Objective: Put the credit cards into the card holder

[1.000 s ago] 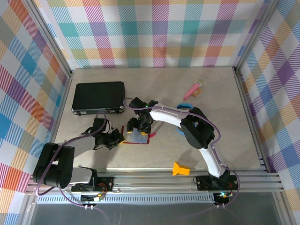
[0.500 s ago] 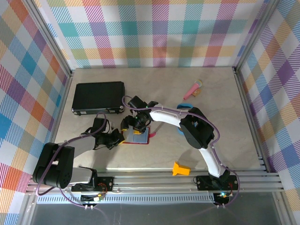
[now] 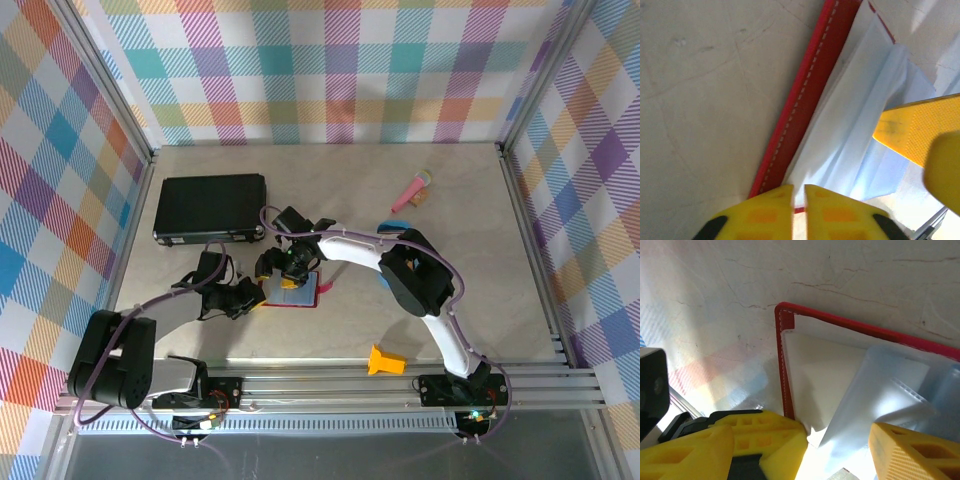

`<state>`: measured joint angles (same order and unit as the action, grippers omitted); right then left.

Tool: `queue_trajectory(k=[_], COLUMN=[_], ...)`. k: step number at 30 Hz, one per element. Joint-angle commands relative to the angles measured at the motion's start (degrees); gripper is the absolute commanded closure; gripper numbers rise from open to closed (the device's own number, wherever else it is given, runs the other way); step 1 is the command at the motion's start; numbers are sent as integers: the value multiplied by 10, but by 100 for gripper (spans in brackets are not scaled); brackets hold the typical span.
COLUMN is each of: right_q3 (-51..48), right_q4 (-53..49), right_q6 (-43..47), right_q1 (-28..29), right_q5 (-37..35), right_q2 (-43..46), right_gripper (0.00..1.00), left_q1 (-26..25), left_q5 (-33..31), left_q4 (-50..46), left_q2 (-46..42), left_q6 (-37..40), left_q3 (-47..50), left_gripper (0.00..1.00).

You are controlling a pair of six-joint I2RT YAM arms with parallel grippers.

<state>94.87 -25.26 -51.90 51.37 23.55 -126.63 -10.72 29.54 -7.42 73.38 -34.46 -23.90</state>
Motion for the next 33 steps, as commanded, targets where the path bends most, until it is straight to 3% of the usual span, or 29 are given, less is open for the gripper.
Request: queue_trajectory(k=[1, 7, 14, 17, 27, 33], right_q3=[6, 15, 18, 17, 17, -9], right_q4=[4, 0, -1, 0, 0, 5], right_q6=[-9, -9, -7, -7, 3, 41], right_q1=[1, 2, 2, 1, 2, -2], right_q5=[12, 15, 16, 17, 12, -28], right_q2=[-15, -21, -21, -21, -8, 45], right_gripper=[29, 29, 29, 29, 29, 29], left_q1=[4, 4, -8, -17, -28, -28], left_q5=[-15, 9, 53, 56, 39, 28], left_q4=[-52, -39, 19, 36, 74, 76], left_q2=[-28, -60, -50, -40, 18, 22], left_q6=[2, -8, -28, -35, -34, -27], left_q3=[-11, -5, 6, 3, 12, 19], left_gripper=[79, 76, 96, 100, 100, 100])
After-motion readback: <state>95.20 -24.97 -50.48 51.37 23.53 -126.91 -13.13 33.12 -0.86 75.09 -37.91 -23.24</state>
